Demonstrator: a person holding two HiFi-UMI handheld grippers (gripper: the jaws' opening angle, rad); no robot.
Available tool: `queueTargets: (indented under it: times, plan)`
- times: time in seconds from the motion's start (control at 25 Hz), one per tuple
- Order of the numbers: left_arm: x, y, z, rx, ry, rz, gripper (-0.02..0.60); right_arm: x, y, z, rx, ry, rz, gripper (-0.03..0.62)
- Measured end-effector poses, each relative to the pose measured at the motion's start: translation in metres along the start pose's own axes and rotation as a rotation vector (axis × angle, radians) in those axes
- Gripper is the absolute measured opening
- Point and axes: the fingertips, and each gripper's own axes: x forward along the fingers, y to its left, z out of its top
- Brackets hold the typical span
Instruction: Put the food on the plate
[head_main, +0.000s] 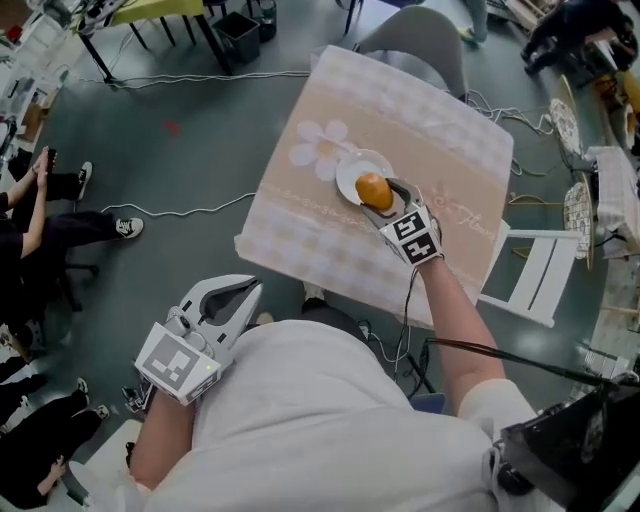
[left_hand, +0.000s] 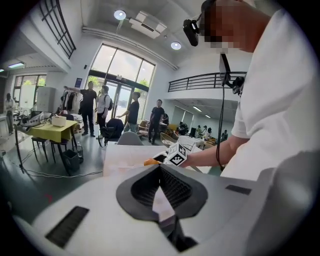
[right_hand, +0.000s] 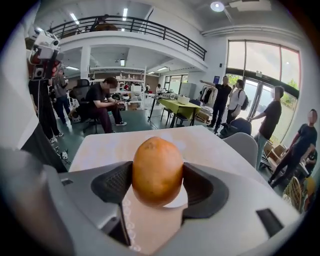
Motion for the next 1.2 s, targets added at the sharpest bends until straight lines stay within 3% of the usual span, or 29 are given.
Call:
queueTargets:
  times: [0.48, 1.2]
  plan:
    - [0.022, 0.021, 0.002, -0.063, 0.044, 0.107, 0.009, 0.068, -0.038, -0.026, -0.049, 0.077, 0.059, 0.33]
    - [0.032, 0.029, -0.003, -0.089, 0.062, 0.117, 0.009, 0.081, -0.037, -0.035, -0.099, 0.101, 0.078, 0.33]
